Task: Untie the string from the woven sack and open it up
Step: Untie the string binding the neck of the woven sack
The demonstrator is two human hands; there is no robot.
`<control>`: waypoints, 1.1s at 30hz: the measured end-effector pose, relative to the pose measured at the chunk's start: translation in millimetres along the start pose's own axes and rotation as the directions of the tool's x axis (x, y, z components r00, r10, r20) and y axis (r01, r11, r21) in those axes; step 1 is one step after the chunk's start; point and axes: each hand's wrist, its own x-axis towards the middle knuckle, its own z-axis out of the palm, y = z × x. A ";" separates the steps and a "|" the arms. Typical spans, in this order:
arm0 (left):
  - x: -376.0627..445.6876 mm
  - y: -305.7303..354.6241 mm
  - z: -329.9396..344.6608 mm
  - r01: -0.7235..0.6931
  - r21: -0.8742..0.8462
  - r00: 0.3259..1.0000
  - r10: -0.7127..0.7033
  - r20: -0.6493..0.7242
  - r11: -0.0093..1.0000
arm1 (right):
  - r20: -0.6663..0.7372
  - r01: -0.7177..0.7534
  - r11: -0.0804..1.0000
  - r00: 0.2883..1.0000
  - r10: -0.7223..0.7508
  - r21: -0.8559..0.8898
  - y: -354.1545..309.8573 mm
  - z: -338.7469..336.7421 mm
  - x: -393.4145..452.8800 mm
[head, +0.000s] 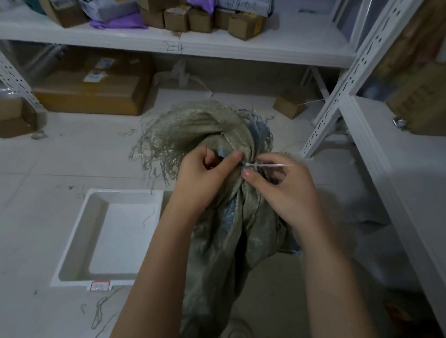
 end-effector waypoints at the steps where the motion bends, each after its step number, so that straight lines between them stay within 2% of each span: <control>1: -0.7 0.1 0.7 -0.044 0.008 0.999 0.043 0.026 0.999 | -0.028 0.009 1.000 1.000 -0.009 0.002 1.2 -0.2 0.6; 4: -1.4 1.2 2.8 -0.182 -0.001 0.977 0.181 0.112 0.983 | -0.073 0.017 1.000 0.997 -0.016 0.015 1.8 -0.5 1.1; 7: -1.5 2.1 4.1 -0.259 0.028 0.958 0.253 0.138 0.965 | -0.079 0.006 1.000 0.997 -0.006 0.011 2.7 1.3 0.6; 12: -1.4 -1.0 4.4 -0.249 0.072 0.963 0.239 0.123 0.966 | -0.147 0.024 0.998 0.989 -0.033 -0.064 3.2 7.8 3.6; 17: -2.8 -4.4 10.5 -0.256 0.152 0.962 0.236 0.137 0.955 | -0.125 -0.003 1.000 0.992 0.006 0.022 2.5 6.9 5.0; 20: -3.9 -5.0 12.4 -0.271 0.266 0.962 0.251 0.107 0.925 | -0.111 -0.031 0.998 0.993 0.036 0.049 -1.8 4.4 3.9; 23: -5.6 -4.3 11.5 -0.256 0.406 0.965 0.253 0.061 0.877 | -0.103 -0.104 0.981 0.987 0.121 0.162 -5.5 -0.3 0.6; 24: -6.5 -3.9 11.7 -0.252 0.443 0.966 0.249 0.065 0.860 | -0.159 -0.084 0.988 0.982 0.105 0.132 -5.3 -2.2 -0.6; 26: -8.0 -3.5 13.8 -0.267 0.478 0.963 0.250 0.101 0.837 | -0.248 0.026 0.995 0.968 -0.049 -0.093 -4.9 -5.6 -2.1; 28: -8.4 -2.9 15.3 -0.291 0.483 0.956 0.263 0.126 0.826 | -0.201 0.115 0.944 0.962 -0.183 -0.309 -6.0 -5.5 -3.1; 33: -6.3 -3.0 12.9 -0.306 0.484 0.951 0.284 0.120 0.820 | -0.110 0.120 0.893 0.977 -0.185 -0.435 -5.7 0.4 -3.6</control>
